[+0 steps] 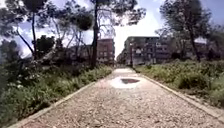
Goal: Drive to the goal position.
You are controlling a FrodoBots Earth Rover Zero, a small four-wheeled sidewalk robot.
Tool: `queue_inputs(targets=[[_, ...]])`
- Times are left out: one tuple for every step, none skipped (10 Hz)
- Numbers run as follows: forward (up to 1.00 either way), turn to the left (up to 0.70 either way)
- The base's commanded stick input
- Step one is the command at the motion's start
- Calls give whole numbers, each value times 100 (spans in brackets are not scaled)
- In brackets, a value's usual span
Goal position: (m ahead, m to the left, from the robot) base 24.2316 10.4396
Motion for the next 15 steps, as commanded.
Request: queue_inputs(targets=[[70, 0], [70, 0], [70, 0], [70, 0], [70, 0], [70, 0], [70, 0], [70, 0], [70, 0], [70, 0], [70, 0], [70, 0], [70, 0], [70, 0], [70, 0]])
